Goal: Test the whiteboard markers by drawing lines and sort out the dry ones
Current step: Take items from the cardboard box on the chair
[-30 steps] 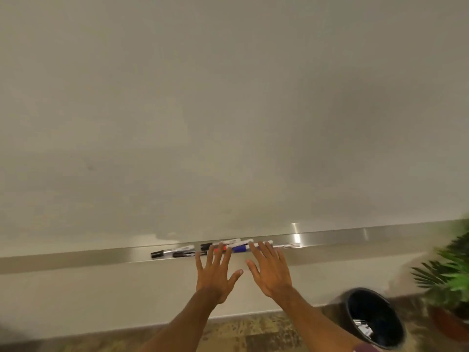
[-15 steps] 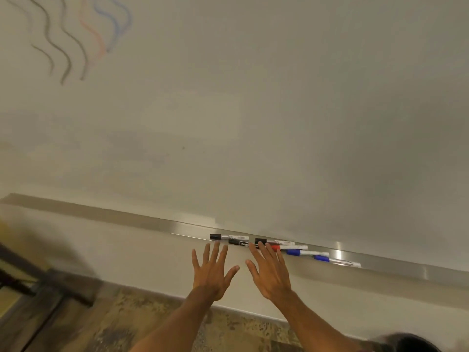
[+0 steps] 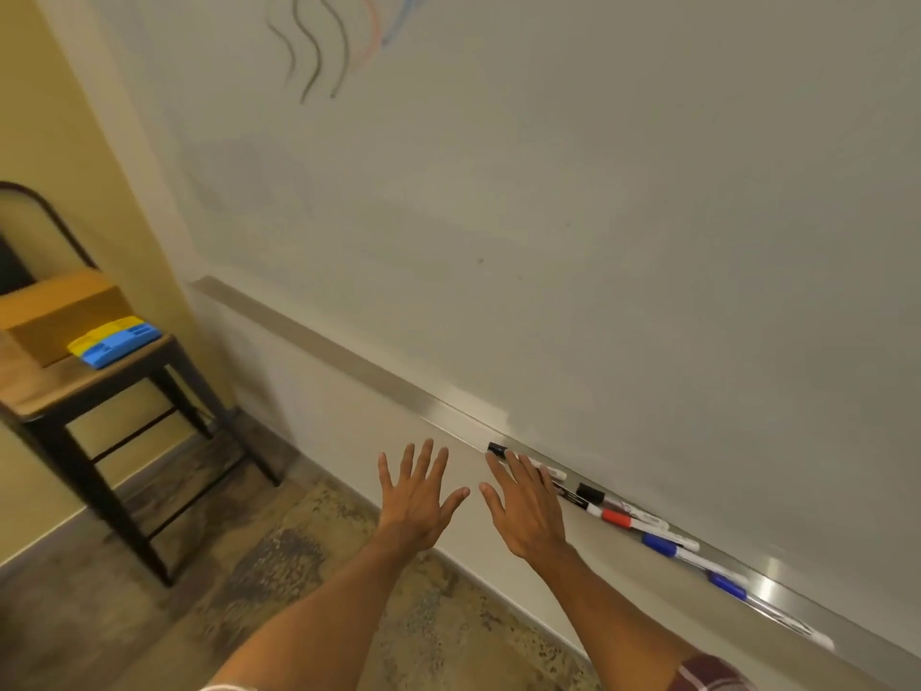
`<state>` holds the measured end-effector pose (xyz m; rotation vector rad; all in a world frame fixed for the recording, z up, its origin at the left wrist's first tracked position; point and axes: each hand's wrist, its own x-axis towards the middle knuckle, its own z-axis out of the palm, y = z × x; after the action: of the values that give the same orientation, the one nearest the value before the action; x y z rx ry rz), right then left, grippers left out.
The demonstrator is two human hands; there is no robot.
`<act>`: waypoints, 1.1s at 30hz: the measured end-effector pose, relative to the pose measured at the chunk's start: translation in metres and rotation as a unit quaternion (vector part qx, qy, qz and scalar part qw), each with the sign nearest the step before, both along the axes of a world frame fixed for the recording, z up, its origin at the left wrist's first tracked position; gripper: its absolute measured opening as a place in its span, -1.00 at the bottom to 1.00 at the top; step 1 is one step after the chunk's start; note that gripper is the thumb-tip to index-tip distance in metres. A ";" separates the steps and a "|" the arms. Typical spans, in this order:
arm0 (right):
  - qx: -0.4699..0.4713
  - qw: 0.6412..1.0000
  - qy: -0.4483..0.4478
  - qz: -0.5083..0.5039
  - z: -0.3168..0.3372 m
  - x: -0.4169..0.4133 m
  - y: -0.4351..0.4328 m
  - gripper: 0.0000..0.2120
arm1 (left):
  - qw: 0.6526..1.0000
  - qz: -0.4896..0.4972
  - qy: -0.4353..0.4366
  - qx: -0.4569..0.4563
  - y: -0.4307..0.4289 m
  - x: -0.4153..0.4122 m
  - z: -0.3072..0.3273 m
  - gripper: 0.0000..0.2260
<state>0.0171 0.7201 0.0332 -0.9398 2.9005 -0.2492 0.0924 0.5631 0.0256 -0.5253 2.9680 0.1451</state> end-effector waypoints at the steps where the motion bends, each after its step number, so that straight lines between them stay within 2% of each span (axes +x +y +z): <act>1: -0.005 1.000 0.000 0.014 0.000 -0.001 -0.007 -0.06 | 1.000 0.014 -0.001 -0.001 -0.005 0.003 -0.001 -0.07; 6: 0.002 0.997 -0.003 0.075 0.001 -0.004 -0.049 -0.03 | 0.997 0.077 0.002 0.003 -0.037 0.017 0.001 -0.12; 10: 0.023 0.993 -0.007 0.119 -0.001 -0.001 -0.094 -0.11 | 0.992 0.126 -0.006 -0.005 -0.070 0.032 0.008 -0.16; 15: 0.020 0.986 -0.013 0.167 0.001 0.005 -0.165 0.04 | 0.983 0.183 -0.006 0.000 -0.129 0.051 0.015 -0.25; 23: 0.005 0.978 -0.021 0.207 0.008 0.027 -0.296 0.13 | 0.974 0.228 0.005 0.015 -0.247 0.082 0.018 -0.33; 31: -0.022 0.964 -0.008 0.264 0.011 0.055 -0.436 -0.03 | 0.958 0.286 0.013 0.016 -0.372 0.128 0.032 -0.34; 33: -0.022 0.959 -0.008 0.283 0.012 0.059 -0.463 -0.12 | 0.955 0.296 0.011 0.019 -0.393 0.135 0.030 -0.34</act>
<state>0.0763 0.2573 0.0450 -1.7001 2.4755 -0.2706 0.2271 0.1703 0.0555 -1.3950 2.7197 0.2600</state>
